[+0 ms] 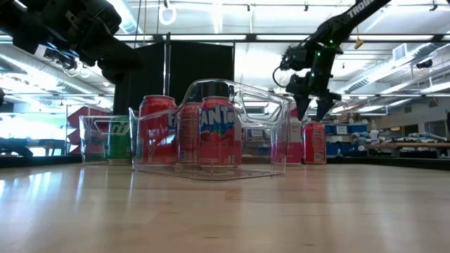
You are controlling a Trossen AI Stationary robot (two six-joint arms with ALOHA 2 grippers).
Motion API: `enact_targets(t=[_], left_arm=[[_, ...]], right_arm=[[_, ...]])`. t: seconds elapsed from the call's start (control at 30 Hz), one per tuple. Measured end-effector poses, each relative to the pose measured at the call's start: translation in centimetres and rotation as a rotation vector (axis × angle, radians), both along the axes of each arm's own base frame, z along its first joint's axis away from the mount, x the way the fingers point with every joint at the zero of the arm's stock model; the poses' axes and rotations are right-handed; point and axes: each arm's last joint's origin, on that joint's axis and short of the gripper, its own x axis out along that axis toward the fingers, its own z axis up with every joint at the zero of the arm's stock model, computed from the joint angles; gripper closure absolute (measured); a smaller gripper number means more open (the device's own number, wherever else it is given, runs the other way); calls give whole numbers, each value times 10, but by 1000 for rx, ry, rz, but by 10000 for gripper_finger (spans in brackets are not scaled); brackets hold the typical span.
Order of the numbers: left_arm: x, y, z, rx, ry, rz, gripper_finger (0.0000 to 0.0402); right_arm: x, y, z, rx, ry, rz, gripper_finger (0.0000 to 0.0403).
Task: Sort soda cans
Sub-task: Put the orange soda can into the center transparent bin
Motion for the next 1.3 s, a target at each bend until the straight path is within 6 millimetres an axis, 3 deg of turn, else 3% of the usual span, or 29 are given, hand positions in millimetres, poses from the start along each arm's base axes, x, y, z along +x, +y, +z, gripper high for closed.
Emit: enact_targets(t=[0.43,0.57,0.77,0.83,0.97,1.2,1.3], left_arm=[[0,0,0,0,0,0,271],[0,0,0,0,-1,0,271],[0,0,0,0,0,0,271],[0,0,0,0,5,0,271],[-1,0,-2,-1,21,0,271],[0,0,-1,-1,12,0,271],[0,0,-1,-1,13,0,271]], right_arm=[[-8,0,-30,0,10,-17,83],[-8,1,-31,-5,20,17,125],[1,12,-23,29,58,90,129],[6,23,-12,60,81,122,129],[19,49,30,-12,112,175,129],[36,112,104,-114,29,256,129],[44,139,121,-120,29,304,129]])
